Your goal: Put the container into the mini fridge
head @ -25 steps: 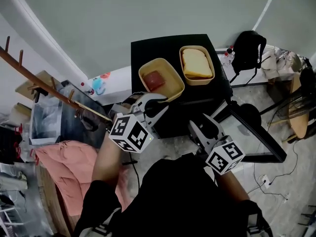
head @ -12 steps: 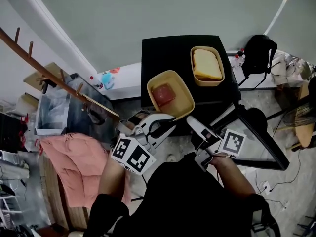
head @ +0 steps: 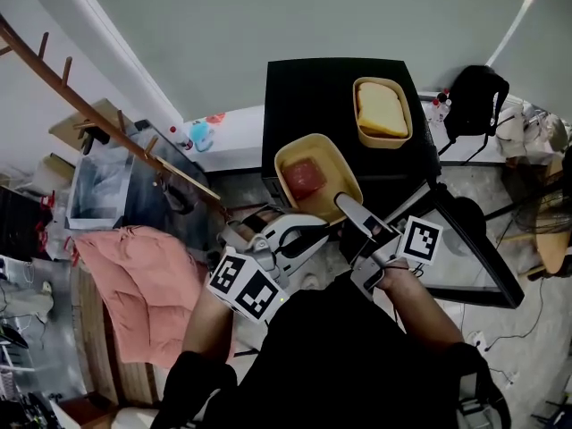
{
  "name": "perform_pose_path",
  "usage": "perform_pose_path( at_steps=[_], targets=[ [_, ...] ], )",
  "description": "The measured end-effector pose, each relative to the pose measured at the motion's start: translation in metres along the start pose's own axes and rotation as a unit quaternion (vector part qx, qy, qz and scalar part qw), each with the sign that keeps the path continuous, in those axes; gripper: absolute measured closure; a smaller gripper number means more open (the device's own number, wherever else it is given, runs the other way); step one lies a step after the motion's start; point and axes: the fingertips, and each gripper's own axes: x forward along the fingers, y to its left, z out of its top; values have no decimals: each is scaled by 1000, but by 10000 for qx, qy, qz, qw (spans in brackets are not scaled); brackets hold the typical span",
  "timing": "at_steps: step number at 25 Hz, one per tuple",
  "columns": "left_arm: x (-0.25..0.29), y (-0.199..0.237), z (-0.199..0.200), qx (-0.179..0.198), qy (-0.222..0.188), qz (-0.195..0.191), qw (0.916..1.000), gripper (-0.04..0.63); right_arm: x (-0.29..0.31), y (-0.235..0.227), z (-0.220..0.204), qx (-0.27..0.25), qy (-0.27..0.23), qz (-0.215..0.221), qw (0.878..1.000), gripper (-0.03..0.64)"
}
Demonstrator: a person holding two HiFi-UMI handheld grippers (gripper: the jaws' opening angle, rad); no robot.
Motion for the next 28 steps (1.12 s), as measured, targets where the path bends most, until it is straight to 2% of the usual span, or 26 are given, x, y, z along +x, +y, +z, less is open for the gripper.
perform_pose_path(
  at_steps=[8,11,13,15,18,20,24,25,28],
  targets=[
    [-7,-18,4,-197,-38,96,9998,554,10,-1,-19,518,260,262,9980,295],
    [-9,-23,4,-288,-71,152,9994,554,9,-2,-23,518,251,265,9980,396],
    [-9,-24,4,-397,-95,207,9990,554,8,-2,-24,449,270,293,9982,400],
    [-10,-25,4,-735,-194,231,9968,551,7,-2,-25,385,312,341,9982,406],
    [-19,-23,9,-1572,-739,343,9842,537,4,-2,-28,416,381,452,9974,410],
    [-31,-22,12,-1902,-1110,466,9743,529,1,0,-32,420,476,529,9966,411],
    [-56,-29,-5,-2273,-1158,694,9644,529,-8,3,-42,508,714,684,9938,411],
    [-60,-31,-11,-2446,-1162,750,9597,529,-10,2,-45,499,797,701,9931,412],
    [-69,-33,-23,-3270,-1325,1031,9300,529,-17,-2,-56,469,1065,657,9910,412]
  ],
)
